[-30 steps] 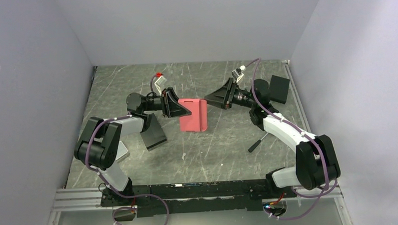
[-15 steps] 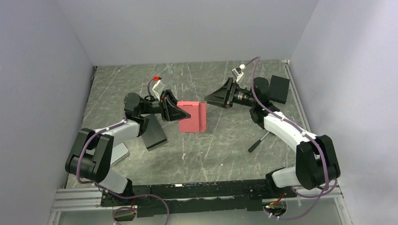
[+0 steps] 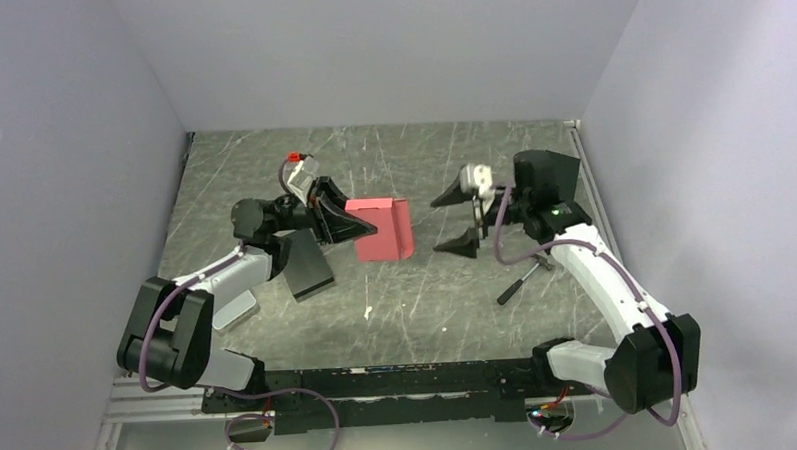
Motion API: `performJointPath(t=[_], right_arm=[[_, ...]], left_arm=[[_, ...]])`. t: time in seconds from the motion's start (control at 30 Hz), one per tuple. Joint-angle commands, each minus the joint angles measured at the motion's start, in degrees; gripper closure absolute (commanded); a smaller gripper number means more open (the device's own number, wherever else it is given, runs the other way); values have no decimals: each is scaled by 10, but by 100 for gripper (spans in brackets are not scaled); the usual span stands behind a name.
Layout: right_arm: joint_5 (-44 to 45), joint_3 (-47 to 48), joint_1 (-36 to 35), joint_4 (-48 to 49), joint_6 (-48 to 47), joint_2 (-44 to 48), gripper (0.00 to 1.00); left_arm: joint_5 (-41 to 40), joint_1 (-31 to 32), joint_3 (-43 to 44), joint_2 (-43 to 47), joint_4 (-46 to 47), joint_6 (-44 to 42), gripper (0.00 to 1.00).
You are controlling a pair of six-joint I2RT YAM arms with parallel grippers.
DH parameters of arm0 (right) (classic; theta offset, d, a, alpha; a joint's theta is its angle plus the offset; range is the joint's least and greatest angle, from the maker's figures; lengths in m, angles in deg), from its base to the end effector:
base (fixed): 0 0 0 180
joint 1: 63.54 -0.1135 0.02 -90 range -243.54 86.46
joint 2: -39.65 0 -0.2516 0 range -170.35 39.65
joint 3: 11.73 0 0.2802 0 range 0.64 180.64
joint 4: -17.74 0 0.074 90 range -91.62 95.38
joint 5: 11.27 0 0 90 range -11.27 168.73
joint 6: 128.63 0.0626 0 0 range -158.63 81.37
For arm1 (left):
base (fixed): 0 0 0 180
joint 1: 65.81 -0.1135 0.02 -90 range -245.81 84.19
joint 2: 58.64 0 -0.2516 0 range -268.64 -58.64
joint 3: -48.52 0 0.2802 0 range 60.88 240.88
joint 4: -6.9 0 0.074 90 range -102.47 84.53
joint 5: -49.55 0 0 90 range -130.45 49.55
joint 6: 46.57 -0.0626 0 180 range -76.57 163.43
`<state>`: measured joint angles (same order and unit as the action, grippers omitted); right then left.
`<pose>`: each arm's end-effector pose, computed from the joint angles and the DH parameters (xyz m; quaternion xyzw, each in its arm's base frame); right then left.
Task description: Fold the paper box
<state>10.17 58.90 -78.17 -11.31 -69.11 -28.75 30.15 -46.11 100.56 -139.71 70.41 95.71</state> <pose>0.2696 0.1306 0.3146 -0.5425 0.5368 0.4155 0.4949 0.2664 -0.1581 0.2797 0.3842 0.5083 -0.6422 0.4262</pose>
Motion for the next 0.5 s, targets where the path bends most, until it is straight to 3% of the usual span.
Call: performJointPath(t=[0.0,0.2,0.47], right_arm=[[-27,-39,-45,-76,-295,-13,2],[24,-12,-81,-8,-240,-31,9],[29,23,-94,-3,-182,-22,35]], left_arm=[[-34,-1,11,23,113,76,95],[-65,-2,19,51,81,73,95],[-84,-2,28,54,58,70,96]])
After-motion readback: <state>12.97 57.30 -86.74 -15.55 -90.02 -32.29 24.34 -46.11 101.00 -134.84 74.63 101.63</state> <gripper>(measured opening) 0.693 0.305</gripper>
